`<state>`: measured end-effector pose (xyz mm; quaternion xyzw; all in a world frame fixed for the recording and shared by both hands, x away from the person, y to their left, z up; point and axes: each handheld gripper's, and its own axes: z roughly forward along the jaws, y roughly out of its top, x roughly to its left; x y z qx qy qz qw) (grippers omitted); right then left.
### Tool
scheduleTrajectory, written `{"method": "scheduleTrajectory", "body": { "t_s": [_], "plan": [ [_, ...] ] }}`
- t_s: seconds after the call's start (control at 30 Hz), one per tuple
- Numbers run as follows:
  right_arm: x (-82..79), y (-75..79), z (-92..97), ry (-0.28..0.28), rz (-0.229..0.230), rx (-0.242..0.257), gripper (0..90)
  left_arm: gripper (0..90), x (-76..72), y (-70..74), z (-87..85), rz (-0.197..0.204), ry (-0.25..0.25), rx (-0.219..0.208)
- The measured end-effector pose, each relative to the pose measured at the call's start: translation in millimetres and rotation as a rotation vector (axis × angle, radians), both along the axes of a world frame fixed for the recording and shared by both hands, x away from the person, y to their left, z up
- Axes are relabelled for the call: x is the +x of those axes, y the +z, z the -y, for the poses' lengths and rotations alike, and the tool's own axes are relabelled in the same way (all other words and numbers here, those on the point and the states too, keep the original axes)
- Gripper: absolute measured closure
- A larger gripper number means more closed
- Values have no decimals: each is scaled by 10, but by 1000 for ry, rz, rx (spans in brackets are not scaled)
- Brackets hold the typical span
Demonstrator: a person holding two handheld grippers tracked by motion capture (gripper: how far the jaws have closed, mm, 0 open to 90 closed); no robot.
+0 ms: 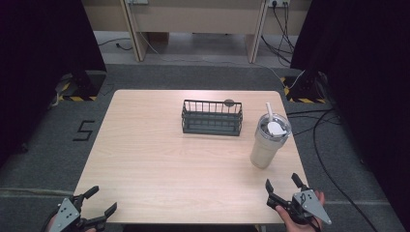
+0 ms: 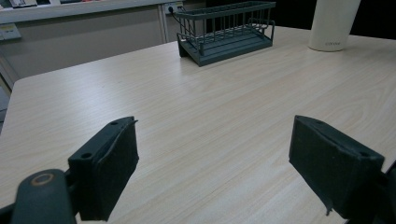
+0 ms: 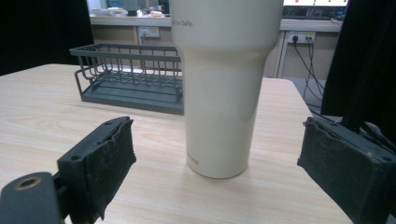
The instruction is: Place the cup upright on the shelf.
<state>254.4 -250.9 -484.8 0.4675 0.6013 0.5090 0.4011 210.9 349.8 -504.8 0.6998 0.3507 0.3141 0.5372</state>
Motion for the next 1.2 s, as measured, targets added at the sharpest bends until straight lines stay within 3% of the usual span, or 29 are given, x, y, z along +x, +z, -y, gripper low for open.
{"method": "scheduleTrajectory", "body": {
  "t_s": [0.53,1.2],
  "plan": [
    [170,100,2,-6,20,4,95,149,-1,-2,2,-2,5,4],
    [538,78,-69,-8,-11,-8,95,149,-4,-2,-2,0,6,1]
  ]
}}
